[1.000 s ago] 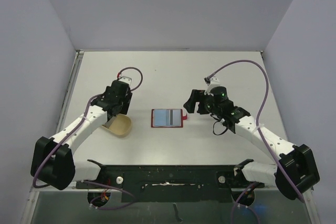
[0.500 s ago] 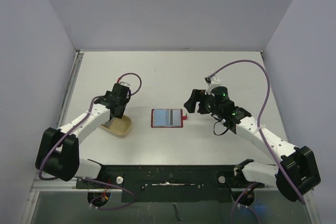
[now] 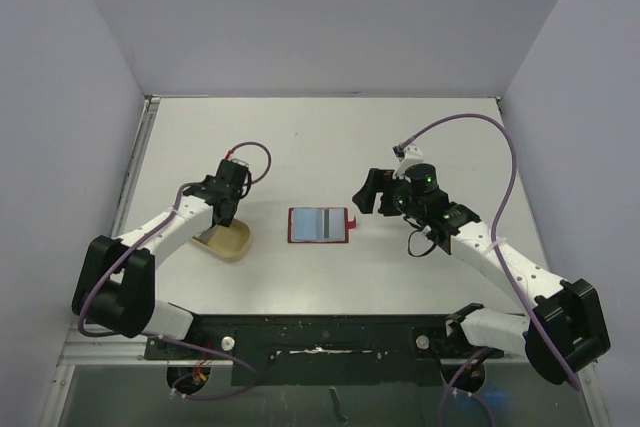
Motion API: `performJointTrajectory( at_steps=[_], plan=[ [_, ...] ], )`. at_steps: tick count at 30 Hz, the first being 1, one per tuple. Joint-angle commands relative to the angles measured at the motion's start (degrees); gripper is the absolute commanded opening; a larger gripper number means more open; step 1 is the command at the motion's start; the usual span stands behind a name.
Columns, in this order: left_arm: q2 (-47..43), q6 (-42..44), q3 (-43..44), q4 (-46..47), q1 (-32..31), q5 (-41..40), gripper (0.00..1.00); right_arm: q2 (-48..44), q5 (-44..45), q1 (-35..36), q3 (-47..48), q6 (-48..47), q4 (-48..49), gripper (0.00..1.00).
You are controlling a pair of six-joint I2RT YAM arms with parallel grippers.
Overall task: Put the credit cards into the card holder
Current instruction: Pick up the credit card from the storage box.
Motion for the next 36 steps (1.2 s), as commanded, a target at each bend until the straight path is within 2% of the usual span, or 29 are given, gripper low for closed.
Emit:
performJointTrajectory(
  at_steps=[1,36],
  plan=[
    [0.8,0.5,0.6,2.0,0.3,-1.5,0.42,-1.3,-0.7,-0.4,0.9,-0.6,2.5,0.80],
    [0.7,0.2,5.1,-2.9,-0.6,-3.0,0.15,-2.0,-0.9,-0.4,-0.1,0.3,3.3,0.80]
  ],
)
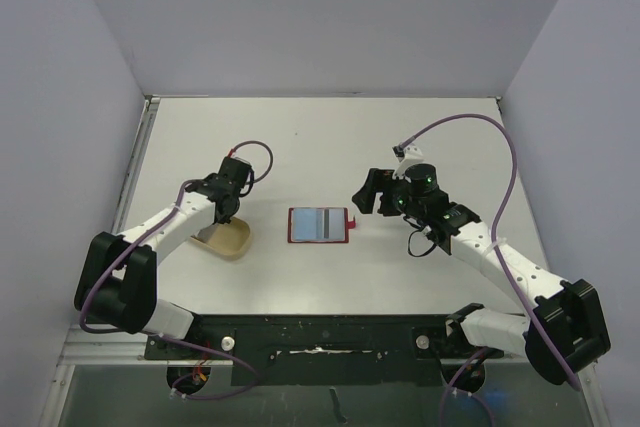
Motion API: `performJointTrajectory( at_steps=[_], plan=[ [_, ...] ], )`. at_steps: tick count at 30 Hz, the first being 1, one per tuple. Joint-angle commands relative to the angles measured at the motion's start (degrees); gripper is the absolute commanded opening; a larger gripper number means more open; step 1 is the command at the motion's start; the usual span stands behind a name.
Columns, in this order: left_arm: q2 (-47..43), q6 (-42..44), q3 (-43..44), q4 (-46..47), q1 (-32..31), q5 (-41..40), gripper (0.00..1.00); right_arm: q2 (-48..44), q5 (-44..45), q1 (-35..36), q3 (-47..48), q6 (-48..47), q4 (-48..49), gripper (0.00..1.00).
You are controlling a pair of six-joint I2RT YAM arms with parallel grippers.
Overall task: Put the credit cards into the card holder
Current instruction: Pick up the credit card from the storage box.
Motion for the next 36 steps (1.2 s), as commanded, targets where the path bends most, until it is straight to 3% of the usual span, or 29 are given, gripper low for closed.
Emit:
performJointTrajectory(
  at_steps=[1,7,19,27,32,36],
  plan=[
    [-0.8,-0.1,3.1,-0.7,0.0,-1.5,0.13,-2.0,-0.5,-0.3,-0.1,0.1,3.2,0.80],
    [-1.7,-1.6,6.0,-4.7,-0.5,1.2,0.00,-2.3,-0.7,-0.4,-0.2,0.2,2.8,0.80],
    [-11.0,-4.9,9.1,-9.8,-0.5,11.2,0.00,-3.8,-2.3,-0.2,0.0,-0.3,1.6,0.79],
    [-19.2,-10.2,8.1,-6.7,0.0,18.8,0.00,-3.5,-5.9,1.4,-0.8,3.7,5.7,0.76],
    [-25.7,-16.8,4.0,2.9,0.2,33.0,0.00,-1.8,-9.7,2.9,-0.7,7.1,10.7,0.68],
    [-30.6,-23.9,-0.8,13.6,0.4,44.8,0.00,-1.2,-12.7,4.5,-0.9,10.4,16.5,0.47]
  ],
)
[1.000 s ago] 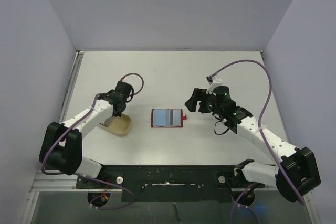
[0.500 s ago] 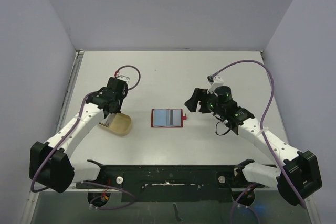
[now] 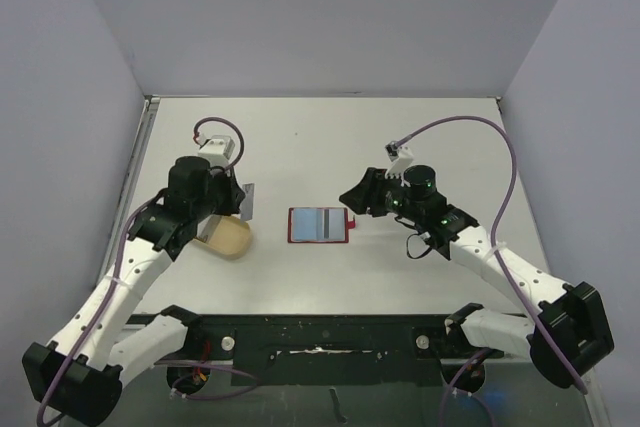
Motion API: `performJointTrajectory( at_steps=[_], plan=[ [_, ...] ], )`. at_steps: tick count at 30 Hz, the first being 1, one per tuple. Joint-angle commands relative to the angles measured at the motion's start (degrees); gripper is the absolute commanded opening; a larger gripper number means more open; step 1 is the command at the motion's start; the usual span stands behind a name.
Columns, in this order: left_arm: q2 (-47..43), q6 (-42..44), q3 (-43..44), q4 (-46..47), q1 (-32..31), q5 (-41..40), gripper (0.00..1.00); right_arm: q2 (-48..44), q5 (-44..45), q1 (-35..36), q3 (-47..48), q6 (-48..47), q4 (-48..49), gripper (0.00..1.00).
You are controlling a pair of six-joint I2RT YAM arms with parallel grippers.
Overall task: Put the credit cards into the card holder
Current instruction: Pick up the credit card from the storage box.
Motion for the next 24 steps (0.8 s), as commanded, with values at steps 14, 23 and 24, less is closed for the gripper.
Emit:
performJointTrajectory(
  at_steps=[14,23,24],
  plan=[
    [-4.7,-34.9,-18.1,49.0,0.5,38.8,0.00,6.2,-13.5,5.8,1.0,10.7,25.9,0.42],
    [-2.8,-39.1,-20.5,54.4,0.5,41.4,0.00,9.0,-18.1,5.9,1.1,12.0,30.6,0.40],
    [-2.6,-39.1,-20.7,54.4,0.5,41.5,0.00,9.3,-18.8,5.8,1.1,12.3,31.4,0.39]
  ],
)
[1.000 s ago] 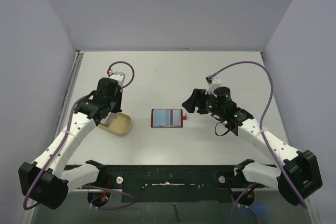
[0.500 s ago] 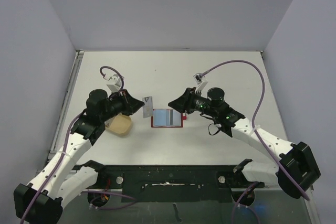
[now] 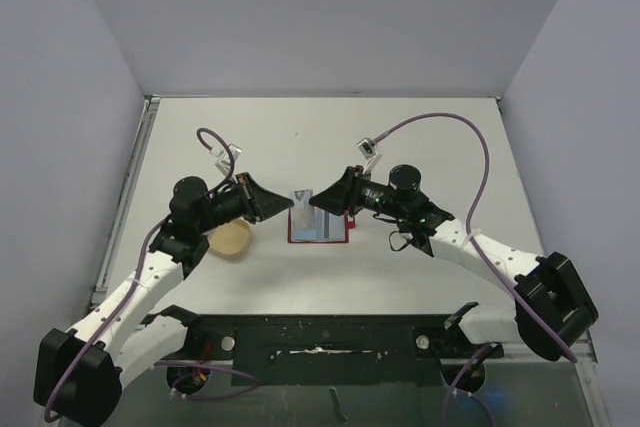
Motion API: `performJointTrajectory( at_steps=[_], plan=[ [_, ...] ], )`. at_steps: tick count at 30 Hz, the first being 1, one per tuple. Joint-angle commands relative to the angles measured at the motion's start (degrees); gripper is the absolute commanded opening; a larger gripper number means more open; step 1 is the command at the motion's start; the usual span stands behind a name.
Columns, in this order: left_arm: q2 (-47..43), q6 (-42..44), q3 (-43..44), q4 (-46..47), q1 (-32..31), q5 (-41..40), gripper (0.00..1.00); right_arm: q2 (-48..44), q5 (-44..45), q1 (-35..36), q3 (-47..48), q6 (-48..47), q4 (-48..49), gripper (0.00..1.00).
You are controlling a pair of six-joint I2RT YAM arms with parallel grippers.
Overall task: Put the credit cards into the card holder
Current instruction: Pick up the credit card from the storage box.
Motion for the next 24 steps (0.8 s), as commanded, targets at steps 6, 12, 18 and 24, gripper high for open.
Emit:
performJointTrajectory(
  at_steps=[6,12,18,24],
  plan=[
    [0.6,-2.1,-1.7,6.5,0.4,1.3,0.00,1.5,-5.4,0.3,-1.1,3.5,12.9,0.09],
    [1.6,5.6,1.5,-3.2,0.4,-3.2,0.31,0.8,-5.2,-1.2,-2.9,3.1,13.1,0.00],
    [3.9,16.7,6.4,-14.6,0.4,-8.8,0.50,-0.8,1.1,-4.0,-1.5,-4.7,0.1,0.00],
    [10.1,19.6,7.3,-17.6,0.1,-12.1,0.51,2.3,5.5,-7.1,2.0,-7.9,-8.7,0.00]
  ],
)
